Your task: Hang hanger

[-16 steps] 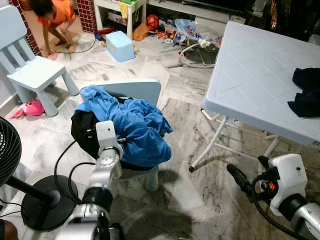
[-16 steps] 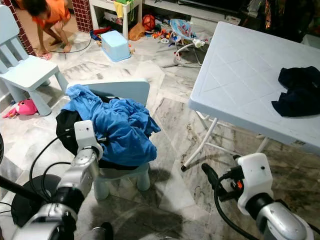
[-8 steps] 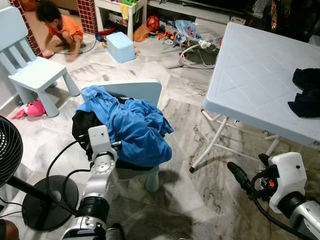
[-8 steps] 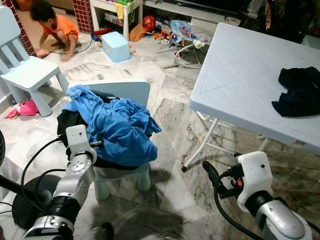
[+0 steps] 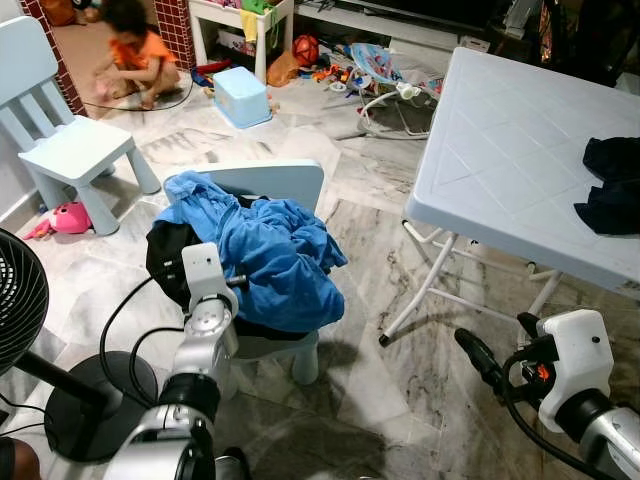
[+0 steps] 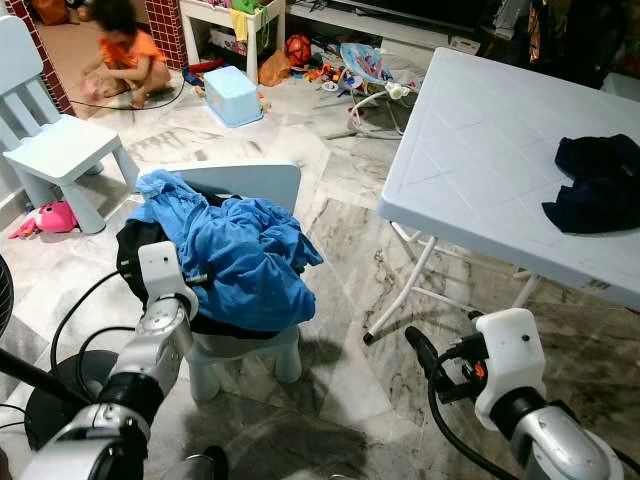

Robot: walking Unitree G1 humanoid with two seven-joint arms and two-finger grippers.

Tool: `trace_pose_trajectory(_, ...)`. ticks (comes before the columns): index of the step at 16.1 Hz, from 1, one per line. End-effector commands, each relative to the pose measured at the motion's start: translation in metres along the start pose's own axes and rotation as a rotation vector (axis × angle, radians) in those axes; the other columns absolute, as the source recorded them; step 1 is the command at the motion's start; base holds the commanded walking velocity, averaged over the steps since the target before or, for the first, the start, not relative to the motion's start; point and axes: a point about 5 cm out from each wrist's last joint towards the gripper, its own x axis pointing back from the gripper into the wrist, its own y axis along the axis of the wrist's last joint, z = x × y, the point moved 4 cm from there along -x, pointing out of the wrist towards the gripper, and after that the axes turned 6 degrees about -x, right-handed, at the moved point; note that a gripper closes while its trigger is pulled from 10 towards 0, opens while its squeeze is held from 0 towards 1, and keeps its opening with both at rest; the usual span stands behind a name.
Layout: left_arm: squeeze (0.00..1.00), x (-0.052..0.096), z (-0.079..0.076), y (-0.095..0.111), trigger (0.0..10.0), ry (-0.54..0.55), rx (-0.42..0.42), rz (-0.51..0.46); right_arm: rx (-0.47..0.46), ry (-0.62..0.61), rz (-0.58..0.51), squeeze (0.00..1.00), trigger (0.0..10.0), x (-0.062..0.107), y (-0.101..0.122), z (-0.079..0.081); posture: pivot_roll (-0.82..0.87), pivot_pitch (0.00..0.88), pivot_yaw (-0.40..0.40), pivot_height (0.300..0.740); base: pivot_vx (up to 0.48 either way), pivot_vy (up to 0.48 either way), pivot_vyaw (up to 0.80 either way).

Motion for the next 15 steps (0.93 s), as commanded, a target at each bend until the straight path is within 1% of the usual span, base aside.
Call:
trace_pose_trajectory(1, 0.00, -0.001, -0.006, -0.002, 10.0, -0.029, 0.004, 0.018, 0.012, -0.024, -0.009, 0.00, 10.0, 0.002, 0.002, -0.003, -0.30, 0.116, -0.090, 0.740, 0.000, 0.000, 0.00)
trace_pose_trajectory(3, 0.00, -0.002, -0.009, -0.007, 10.0, -0.059, 0.016, 0.048, 0.013, -0.024, -0.011, 0.00, 10.0, 0.002, 0.002, -0.003, -0.30, 0.119, -0.091, 0.740, 0.000, 0.000, 0.00)
trace_pose_trajectory(4, 0.00, -0.003, -0.010, -0.009, 9.6, -0.070, 0.026, 0.058, 0.014, -0.024, -0.010, 0.00, 10.0, 0.002, 0.002, -0.003, -0.30, 0.119, -0.091, 0.740, 0.000, 0.000, 0.00)
trace_pose_trajectory(5, 0.00, -0.003, -0.011, -0.010, 2.4, -0.079, 0.037, 0.070, 0.014, -0.024, -0.010, 0.00, 10.0, 0.001, 0.002, -0.002, -0.30, 0.119, -0.091, 0.740, 0.000, 0.000, 0.00)
trace_pose_trajectory(6, 0.00, -0.004, -0.011, -0.011, 0.0, -0.087, 0.046, 0.076, 0.015, -0.024, -0.011, 0.00, 10.0, 0.001, 0.002, -0.002, -0.30, 0.118, -0.091, 0.740, 0.000, 0.000, 0.00)
trace_pose_trajectory(10, 0.00, -0.005, -0.010, -0.012, 0.0, -0.090, 0.054, 0.089, 0.018, -0.027, -0.013, 0.00, 10.0, 0.000, 0.002, -0.002, -0.30, 0.118, -0.089, 0.740, 0.000, 0.000, 0.00)
trace_pose_trajectory(15, 0.00, -0.008, -0.008, -0.006, 0.0, -0.088, 0.039, 0.068, 0.016, -0.033, -0.018, 0.00, 10.0, -0.002, 0.002, -0.002, -0.30, 0.113, -0.084, 0.740, 0.000, 0.000, 0.00)
